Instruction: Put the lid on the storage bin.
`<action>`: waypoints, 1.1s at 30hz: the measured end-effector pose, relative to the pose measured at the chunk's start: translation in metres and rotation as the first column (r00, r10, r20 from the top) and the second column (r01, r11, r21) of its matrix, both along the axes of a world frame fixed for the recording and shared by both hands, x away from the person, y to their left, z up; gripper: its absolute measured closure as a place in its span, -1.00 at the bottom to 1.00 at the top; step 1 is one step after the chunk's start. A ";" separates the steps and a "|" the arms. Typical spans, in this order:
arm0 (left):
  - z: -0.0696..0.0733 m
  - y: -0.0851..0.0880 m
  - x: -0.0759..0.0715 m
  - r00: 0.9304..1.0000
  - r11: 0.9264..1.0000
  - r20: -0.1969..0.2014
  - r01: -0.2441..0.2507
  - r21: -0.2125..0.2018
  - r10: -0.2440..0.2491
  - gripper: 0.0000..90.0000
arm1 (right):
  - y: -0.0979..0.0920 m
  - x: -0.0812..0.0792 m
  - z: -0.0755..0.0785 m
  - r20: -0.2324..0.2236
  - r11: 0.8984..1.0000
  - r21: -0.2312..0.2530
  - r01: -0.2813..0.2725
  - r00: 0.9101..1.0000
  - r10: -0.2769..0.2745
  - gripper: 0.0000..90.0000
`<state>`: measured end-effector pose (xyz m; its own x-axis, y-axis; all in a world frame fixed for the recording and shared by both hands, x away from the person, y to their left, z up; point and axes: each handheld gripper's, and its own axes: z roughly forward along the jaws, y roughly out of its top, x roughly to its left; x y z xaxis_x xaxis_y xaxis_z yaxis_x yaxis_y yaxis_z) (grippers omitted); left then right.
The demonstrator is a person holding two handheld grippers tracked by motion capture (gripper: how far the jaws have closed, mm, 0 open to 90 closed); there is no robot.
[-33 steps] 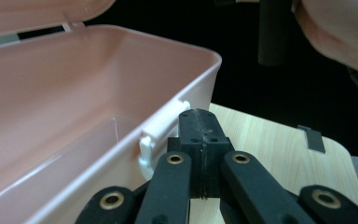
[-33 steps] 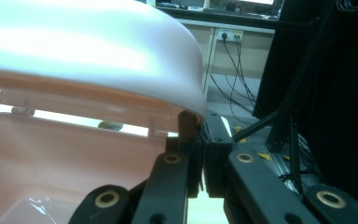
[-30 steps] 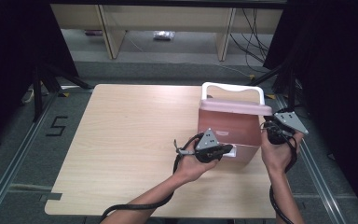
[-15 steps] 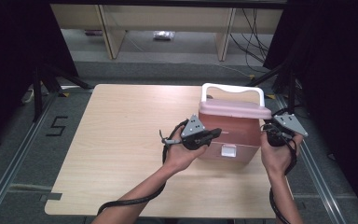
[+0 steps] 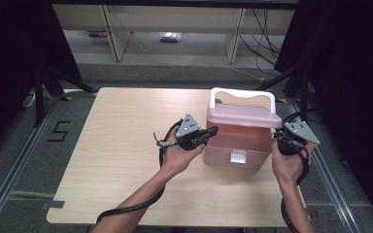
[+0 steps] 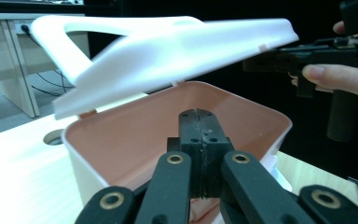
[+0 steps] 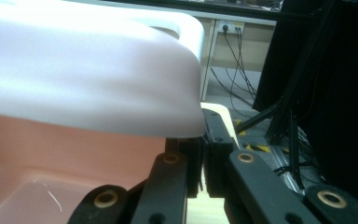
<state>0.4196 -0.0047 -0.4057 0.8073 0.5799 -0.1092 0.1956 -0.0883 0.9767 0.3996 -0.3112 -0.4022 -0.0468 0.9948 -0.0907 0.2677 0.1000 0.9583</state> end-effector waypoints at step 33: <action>-0.026 0.013 -0.006 0.998 0.998 -0.060 0.004 0.058 0.000 1.00 | -0.022 -0.060 -0.021 -0.127 0.998 0.065 -0.019 0.991 0.027 1.00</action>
